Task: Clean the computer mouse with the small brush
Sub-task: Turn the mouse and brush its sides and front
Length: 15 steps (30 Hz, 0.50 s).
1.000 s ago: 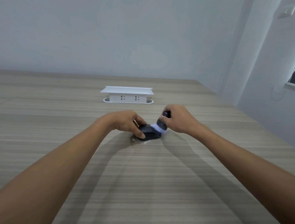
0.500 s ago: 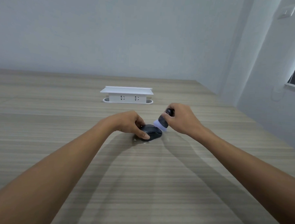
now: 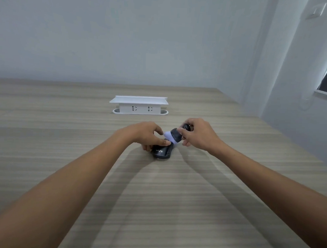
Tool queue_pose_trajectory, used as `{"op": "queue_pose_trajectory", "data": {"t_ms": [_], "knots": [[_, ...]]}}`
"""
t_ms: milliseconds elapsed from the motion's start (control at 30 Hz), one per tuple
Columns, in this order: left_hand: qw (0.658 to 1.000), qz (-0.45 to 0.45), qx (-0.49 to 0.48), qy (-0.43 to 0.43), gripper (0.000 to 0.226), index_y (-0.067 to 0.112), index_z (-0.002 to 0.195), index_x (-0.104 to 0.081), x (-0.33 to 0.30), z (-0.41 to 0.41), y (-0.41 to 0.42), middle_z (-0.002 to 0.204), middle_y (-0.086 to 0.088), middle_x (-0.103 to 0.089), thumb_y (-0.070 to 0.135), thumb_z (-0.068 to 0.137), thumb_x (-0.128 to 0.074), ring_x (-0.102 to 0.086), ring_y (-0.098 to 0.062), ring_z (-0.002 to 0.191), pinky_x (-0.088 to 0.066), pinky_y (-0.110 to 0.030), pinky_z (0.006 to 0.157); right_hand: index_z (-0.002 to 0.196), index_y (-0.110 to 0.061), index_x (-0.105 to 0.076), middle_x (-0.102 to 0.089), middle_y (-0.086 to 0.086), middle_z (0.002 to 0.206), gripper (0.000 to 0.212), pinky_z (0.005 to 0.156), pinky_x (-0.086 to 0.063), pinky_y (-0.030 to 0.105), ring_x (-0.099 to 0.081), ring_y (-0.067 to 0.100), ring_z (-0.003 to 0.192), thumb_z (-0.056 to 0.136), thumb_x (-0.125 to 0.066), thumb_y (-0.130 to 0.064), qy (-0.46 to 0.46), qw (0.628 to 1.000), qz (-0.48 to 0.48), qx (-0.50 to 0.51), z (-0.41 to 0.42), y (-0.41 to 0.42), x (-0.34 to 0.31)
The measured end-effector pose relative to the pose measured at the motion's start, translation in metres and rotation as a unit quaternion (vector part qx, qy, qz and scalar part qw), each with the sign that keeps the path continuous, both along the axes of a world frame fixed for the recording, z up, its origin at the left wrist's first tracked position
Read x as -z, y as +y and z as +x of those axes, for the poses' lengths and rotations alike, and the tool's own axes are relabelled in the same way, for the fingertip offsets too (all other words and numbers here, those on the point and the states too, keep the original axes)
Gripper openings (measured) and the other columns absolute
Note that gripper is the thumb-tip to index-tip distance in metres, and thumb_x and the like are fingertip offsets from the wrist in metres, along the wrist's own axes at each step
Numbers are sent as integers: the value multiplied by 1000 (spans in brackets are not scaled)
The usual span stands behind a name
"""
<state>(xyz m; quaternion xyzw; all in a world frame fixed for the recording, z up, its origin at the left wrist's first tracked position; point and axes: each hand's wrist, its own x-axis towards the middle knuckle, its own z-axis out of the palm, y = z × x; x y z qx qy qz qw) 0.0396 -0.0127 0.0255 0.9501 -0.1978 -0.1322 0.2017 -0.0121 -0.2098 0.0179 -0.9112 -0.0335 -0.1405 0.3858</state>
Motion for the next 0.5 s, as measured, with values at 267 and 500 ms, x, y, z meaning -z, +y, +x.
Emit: {"op": "queue_pose_trajectory", "data": {"t_ms": [267,500], "knots": [[996,67,65,-11,61,18,149,-48,-21,4,8,112,0,-72,24,93,-71,-69,-19,93,-55,-28,80,95,1,-69,-73,12,73,14,55,-59,24,-73,19,54,94,-64,-12,22,998,51,28,1,-15,1],[964,154,213,-33,90,35,154,-41,-10,11,3,160,15,-35,28,76,-88,-31,-9,148,-25,-33,122,92,9,-69,-75,19,74,20,54,-57,28,-74,28,59,90,-57,-7,77,989,115,53,-17,-35,0]]}}
